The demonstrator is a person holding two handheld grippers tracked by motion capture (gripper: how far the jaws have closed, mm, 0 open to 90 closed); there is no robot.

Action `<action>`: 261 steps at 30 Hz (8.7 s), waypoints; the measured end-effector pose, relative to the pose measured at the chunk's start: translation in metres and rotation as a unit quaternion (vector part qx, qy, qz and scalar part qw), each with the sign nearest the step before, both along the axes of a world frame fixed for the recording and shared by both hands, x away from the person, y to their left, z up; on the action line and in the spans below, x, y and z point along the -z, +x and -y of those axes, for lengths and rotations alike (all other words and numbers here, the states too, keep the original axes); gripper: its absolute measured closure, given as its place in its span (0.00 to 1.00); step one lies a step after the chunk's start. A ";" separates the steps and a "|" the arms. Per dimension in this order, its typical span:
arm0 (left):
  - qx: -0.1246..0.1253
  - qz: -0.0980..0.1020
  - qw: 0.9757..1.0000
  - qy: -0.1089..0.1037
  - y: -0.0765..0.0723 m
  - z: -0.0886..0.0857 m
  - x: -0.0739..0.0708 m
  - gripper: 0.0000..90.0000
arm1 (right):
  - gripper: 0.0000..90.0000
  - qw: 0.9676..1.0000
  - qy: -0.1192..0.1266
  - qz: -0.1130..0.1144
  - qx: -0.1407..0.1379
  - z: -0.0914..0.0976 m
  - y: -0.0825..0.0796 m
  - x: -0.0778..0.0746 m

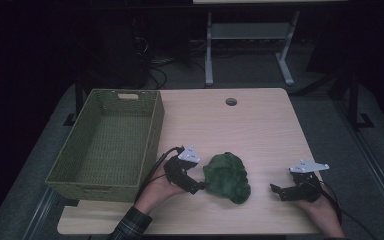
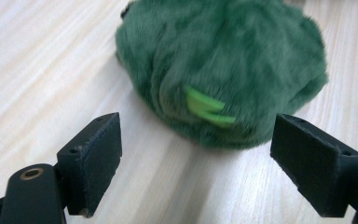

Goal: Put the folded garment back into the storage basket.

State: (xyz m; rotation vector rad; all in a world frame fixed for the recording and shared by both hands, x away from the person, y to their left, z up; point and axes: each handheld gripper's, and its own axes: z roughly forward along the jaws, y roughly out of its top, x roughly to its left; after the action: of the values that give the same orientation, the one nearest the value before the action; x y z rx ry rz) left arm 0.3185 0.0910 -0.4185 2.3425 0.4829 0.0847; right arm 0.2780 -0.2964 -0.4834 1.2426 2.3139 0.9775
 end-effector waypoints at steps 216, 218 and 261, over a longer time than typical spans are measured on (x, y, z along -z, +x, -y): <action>-0.328 -0.031 0.940 0.082 0.069 -0.235 -0.042 0.24 | 0.03 1.000 0.000 -0.002 0.011 0.001 0.000 0.000; -0.325 -0.023 0.943 0.068 0.065 -0.230 -0.054 0.24 | 0.03 1.000 0.000 -0.002 0.011 0.001 0.000 0.000; -0.186 0.012 0.983 -0.012 0.036 -0.072 -0.085 0.22 | 0.03 1.000 0.001 -0.002 0.012 0.000 0.000 0.000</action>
State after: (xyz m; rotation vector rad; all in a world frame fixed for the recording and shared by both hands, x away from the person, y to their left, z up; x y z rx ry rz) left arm 0.3544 0.1629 -0.3337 2.1996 0.8990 0.2788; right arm 0.2784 -0.2968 -0.4836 1.2709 2.2955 0.9704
